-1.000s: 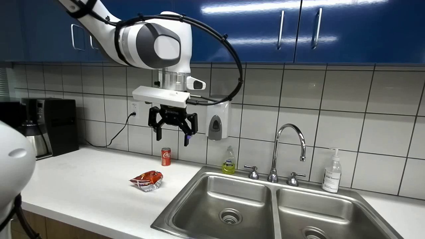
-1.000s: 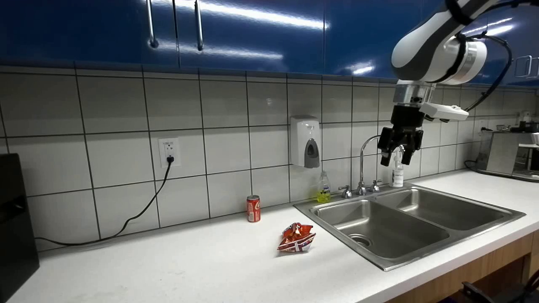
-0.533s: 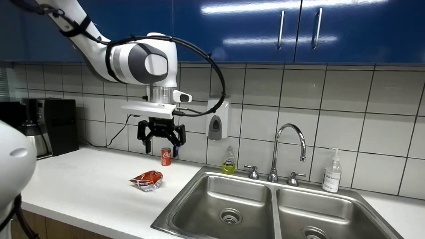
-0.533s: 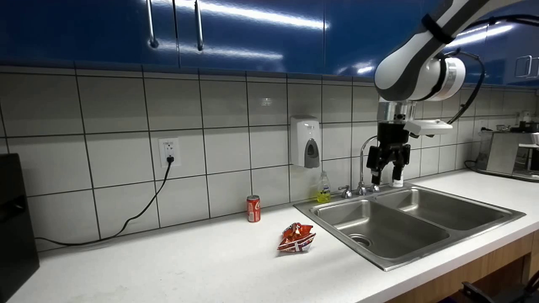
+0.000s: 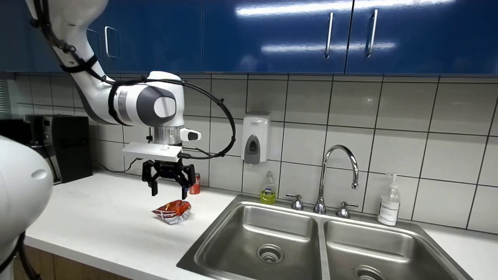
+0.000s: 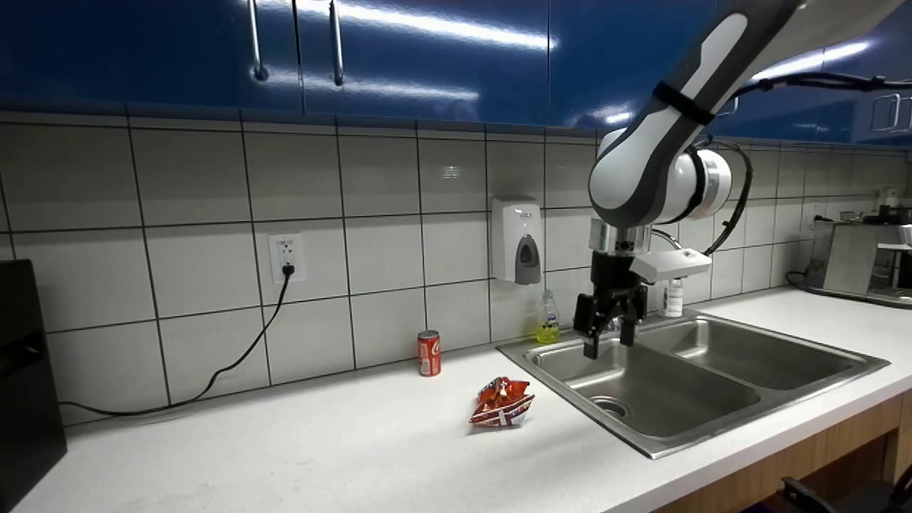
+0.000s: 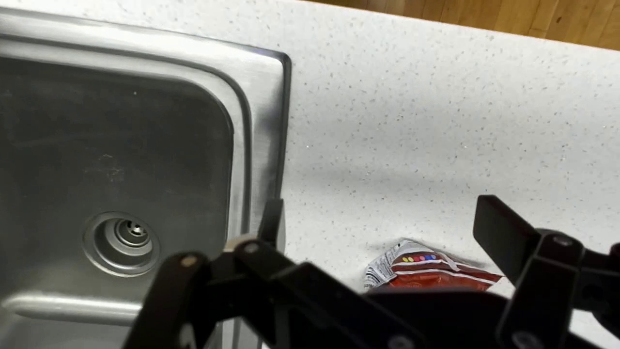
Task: Pick up the snacks and put them in the sink
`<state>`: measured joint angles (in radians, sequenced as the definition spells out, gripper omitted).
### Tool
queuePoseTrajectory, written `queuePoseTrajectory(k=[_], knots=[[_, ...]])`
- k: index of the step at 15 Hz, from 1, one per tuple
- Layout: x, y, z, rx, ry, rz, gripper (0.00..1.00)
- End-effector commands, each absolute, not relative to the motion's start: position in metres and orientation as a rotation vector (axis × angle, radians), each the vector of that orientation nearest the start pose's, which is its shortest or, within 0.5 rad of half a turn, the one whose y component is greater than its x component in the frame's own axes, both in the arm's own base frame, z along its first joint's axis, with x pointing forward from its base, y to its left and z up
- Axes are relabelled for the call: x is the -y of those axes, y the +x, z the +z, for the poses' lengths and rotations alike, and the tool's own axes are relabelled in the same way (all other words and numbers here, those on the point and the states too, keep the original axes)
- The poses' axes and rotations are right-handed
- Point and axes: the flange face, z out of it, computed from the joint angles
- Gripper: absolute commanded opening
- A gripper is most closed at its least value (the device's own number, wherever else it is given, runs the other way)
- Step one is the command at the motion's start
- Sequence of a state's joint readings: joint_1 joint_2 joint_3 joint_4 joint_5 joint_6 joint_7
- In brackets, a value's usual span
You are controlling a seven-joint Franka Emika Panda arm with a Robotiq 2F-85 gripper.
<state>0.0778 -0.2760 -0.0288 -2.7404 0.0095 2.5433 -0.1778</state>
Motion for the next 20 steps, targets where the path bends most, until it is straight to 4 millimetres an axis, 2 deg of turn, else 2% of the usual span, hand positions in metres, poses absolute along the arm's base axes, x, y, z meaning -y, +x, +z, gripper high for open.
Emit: queuePoseTrajectory(k=[1, 12, 20], knots=[[-0.046, 0.417, 0.297, 0.305, -3.114, -0.148, 1.0], [-0.112, 0.484, 0.261, 0.227, -3.132, -0.113, 1.0], [-0.15, 0.532, 0.233, 0.139, -3.17, -0.104, 1.0]])
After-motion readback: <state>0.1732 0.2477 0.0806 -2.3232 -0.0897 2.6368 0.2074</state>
